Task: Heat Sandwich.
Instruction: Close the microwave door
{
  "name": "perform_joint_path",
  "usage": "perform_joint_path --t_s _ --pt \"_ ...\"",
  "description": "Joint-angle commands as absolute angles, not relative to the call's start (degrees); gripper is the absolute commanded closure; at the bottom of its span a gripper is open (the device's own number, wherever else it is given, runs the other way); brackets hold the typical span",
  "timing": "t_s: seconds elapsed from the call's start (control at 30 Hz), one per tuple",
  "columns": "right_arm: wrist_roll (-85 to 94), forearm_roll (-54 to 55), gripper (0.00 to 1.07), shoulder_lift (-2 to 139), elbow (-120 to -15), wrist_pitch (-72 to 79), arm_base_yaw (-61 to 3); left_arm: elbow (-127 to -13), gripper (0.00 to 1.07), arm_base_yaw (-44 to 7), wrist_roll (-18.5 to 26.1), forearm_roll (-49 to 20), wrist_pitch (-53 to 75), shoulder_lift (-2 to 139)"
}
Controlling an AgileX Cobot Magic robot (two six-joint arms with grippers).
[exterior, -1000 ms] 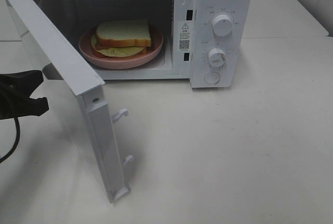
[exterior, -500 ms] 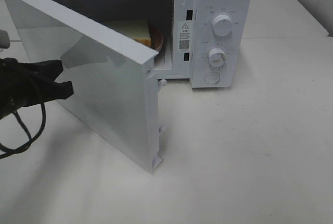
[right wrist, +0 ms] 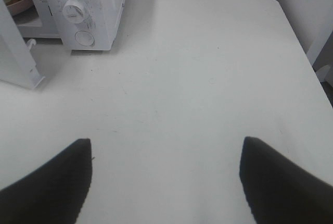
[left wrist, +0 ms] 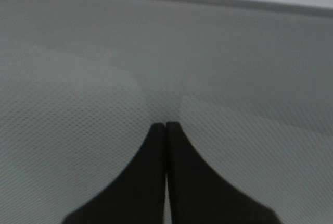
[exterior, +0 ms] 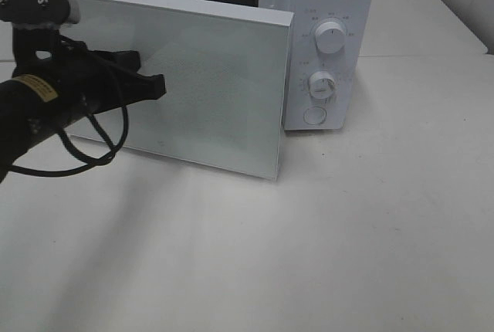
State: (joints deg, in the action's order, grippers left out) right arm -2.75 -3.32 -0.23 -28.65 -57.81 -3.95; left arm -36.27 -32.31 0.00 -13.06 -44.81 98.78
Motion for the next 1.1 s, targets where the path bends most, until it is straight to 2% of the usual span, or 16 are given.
perform_joint_path --t_s 0.03,0.23,0.5,0.67,0.83,1.1 --pt "-2.23 -3.21 0.32 -1.72 -28.53 -57.18 -3.50 -39.36 1.07 -34.61 0.29 -14.50 -44.46 100.96" --pt "-2.23 -3.21 0.32 -1.72 -28.53 -57.18 -3.50 -43.43 1.07 -37.41 0.63 -17.70 -44.40 104.28" --pt "-2.23 -3.21 0.32 -1.72 -28.53 -57.18 -3.50 -52.43 1.07 -41.60 7.16 -24.41 -42.11 109.09" --pt "-2.23 -3.21 0.32 -1.72 -28.53 -57.18 -3.50 -58.04 1.07 -42.06 9.22 -27.04 -38.56 111.61" --pt "-2.23 -3.21 0.32 -1.72 -28.53 -57.18 -3.50 -61.19 1.07 -42.06 9.34 -27.96 -36.90 113.45" --pt "-2.23 -3.21 0.32 -1.72 -28.53 -57.18 -3.50 -67.04 1.07 -41.83 13.52 -28.99 -36.10 116.65"
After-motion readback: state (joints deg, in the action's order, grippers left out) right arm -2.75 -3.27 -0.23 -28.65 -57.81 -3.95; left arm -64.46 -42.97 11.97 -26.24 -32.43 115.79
